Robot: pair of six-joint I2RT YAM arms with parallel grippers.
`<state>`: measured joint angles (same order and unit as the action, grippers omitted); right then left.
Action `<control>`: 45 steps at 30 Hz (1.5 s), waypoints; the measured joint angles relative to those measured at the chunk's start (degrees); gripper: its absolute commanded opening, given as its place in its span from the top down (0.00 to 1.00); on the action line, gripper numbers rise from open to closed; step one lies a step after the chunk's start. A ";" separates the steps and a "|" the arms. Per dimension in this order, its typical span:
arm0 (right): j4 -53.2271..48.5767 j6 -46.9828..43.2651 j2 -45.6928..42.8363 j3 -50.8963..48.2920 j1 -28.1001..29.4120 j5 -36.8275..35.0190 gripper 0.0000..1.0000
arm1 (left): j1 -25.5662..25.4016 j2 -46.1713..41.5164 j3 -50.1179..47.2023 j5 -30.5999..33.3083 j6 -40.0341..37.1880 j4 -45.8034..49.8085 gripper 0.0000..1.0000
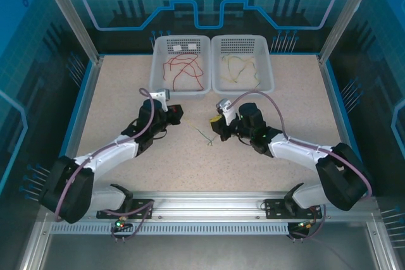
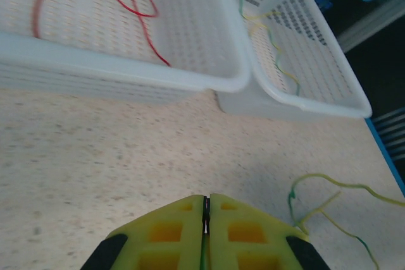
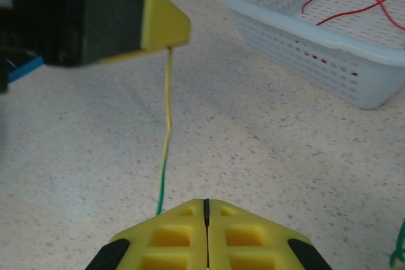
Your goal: Untangle the cables
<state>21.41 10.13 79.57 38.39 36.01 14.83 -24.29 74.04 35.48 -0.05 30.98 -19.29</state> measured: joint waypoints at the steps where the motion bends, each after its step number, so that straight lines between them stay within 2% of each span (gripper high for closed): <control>1: 0.20 0.94 0.63 0.57 -0.24 1.99 0.99 | -0.31 1.01 -0.02 -0.85 0.22 -1.33 1.00; 5: 0.70 1.60 5.11 3.93 -0.39 8.44 1.00 | -0.39 5.20 0.00 -3.19 1.99 -6.71 1.00; 8: 1.25 2.78 7.08 4.07 -0.81 12.33 0.97 | -0.48 7.02 -0.02 -3.89 2.75 -8.20 1.00; 14: 1.38 4.52 12.76 6.34 -1.18 21.84 0.91 | -0.61 7.06 -0.02 -3.19 2.97 -9.79 1.00; 19: 1.79 6.40 17.75 8.28 -0.87 26.14 0.89 | -1.01 7.06 -0.02 -2.27 2.95 -9.92 1.00; 25: 1.01 6.69 19.74 9.44 0.50 26.12 0.89 | -1.81 7.06 -0.02 -1.25 2.91 -10.16 1.00; 28: 0.39 6.73 20.20 9.94 0.76 25.03 0.80 | -1.81 7.04 -0.02 -1.07 2.91 -10.16 1.00; 30: -0.37 6.86 20.20 10.08 0.81 23.28 0.85 | -1.88 6.95 -0.02 -1.01 2.84 -10.16 1.00; 33: -1.44 6.80 20.06 10.08 0.79 19.58 0.87 | -2.14 6.60 -0.02 -0.66 2.25 -9.97 1.00; 45: -3.02 6.78 13.07 8.04 0.20 10.45 0.84 | -2.40 5.62 -0.72 0.72 1.84 -9.68 1.00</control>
<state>18.39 16.91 92.64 46.44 36.21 25.28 -26.70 79.66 34.76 0.67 32.82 -28.97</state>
